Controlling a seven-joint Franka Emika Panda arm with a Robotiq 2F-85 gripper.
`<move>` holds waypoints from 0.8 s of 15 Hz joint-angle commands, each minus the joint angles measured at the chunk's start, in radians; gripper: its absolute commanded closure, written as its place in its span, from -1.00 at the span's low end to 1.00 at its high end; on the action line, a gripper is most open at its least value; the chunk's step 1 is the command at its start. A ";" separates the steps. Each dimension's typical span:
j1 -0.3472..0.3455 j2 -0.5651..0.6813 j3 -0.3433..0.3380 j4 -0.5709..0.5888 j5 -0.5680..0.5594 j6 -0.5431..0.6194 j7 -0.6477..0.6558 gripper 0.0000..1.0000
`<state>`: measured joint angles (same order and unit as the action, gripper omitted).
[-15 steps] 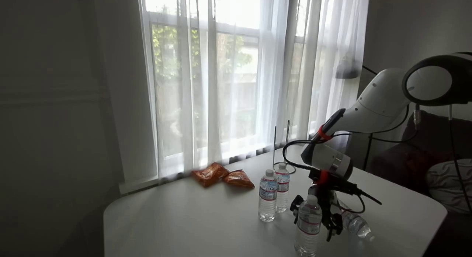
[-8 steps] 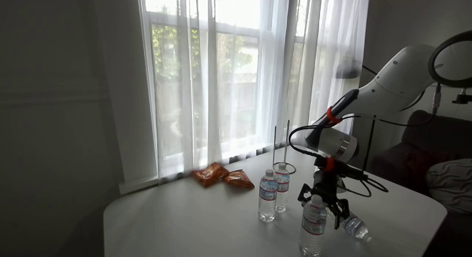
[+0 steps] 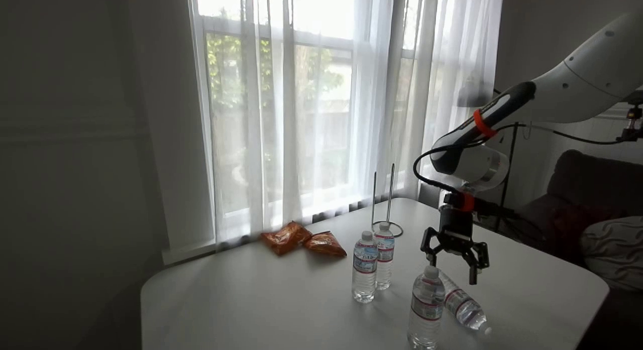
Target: Pick up the the fallen water bottles one by one and place them the right way up on the table
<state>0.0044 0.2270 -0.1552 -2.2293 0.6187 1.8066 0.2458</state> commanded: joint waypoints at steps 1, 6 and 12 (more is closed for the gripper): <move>0.007 -0.160 0.027 -0.100 -0.176 0.088 0.078 -1.00; 0.006 -0.230 0.082 -0.179 -0.378 0.253 0.112 -1.00; 0.004 -0.230 0.135 -0.320 -0.223 0.633 0.062 -1.00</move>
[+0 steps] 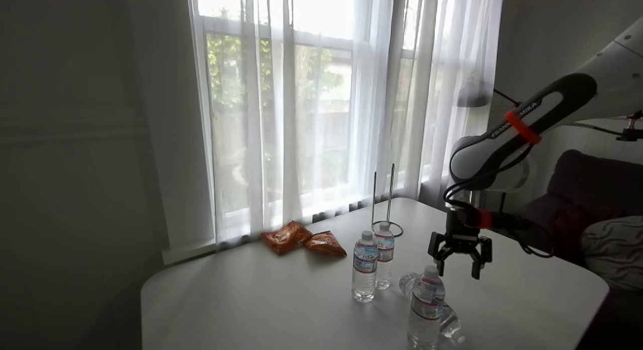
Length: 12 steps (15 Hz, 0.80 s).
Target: Pick up the the fallen water bottles one by one and place them the right way up on the table
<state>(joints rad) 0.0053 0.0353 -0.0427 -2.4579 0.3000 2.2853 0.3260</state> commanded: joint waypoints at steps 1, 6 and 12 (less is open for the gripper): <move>0.005 -0.035 0.031 -0.108 0.140 0.197 -0.030 -1.00; 0.013 -0.017 0.071 -0.136 0.288 0.309 -0.125 -1.00; 0.028 0.028 0.101 -0.113 0.374 0.285 -0.229 -1.00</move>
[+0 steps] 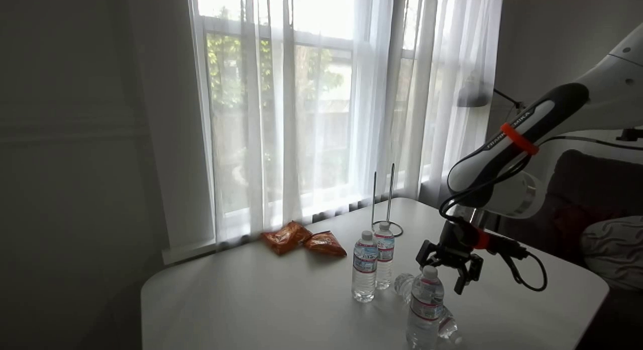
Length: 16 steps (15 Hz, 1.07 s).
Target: Pick up the the fallen water bottles one by one and place them the right way up on the table
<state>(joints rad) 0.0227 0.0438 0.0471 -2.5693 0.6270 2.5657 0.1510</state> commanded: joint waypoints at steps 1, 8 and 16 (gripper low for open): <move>0.013 0.030 0.014 0.000 0.037 0.009 -0.054 -1.00; 0.018 0.116 0.038 0.033 0.021 0.041 -0.088 -1.00; 0.012 0.146 0.026 0.058 -0.071 0.011 -0.041 0.20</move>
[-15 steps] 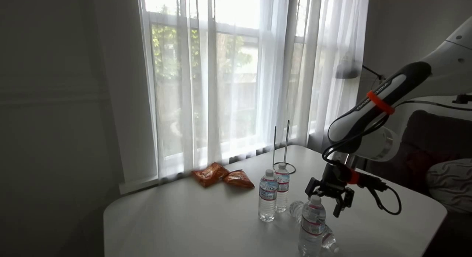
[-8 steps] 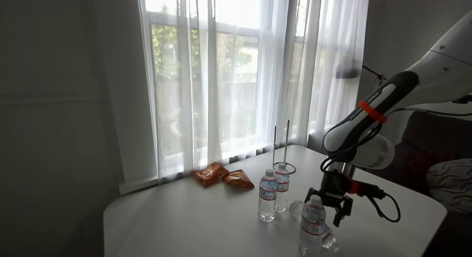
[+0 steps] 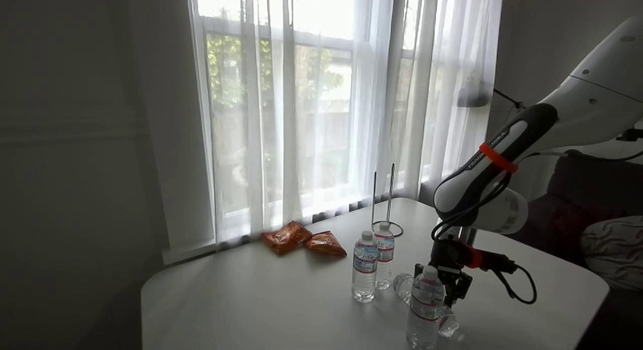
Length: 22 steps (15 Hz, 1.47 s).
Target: Pick up the the fallen water bottles one by one and place them the right way up on the table
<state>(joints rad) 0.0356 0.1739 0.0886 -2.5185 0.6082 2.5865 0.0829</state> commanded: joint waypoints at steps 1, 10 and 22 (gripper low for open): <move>-0.004 0.011 -0.021 0.007 -0.063 -0.018 0.037 0.25; -0.070 -0.059 -0.098 0.028 -0.109 -0.285 0.108 0.57; -0.235 -0.011 -0.242 0.152 0.095 -0.826 0.054 0.57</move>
<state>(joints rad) -0.1609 0.1464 -0.1211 -2.4058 0.6290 1.8786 0.1466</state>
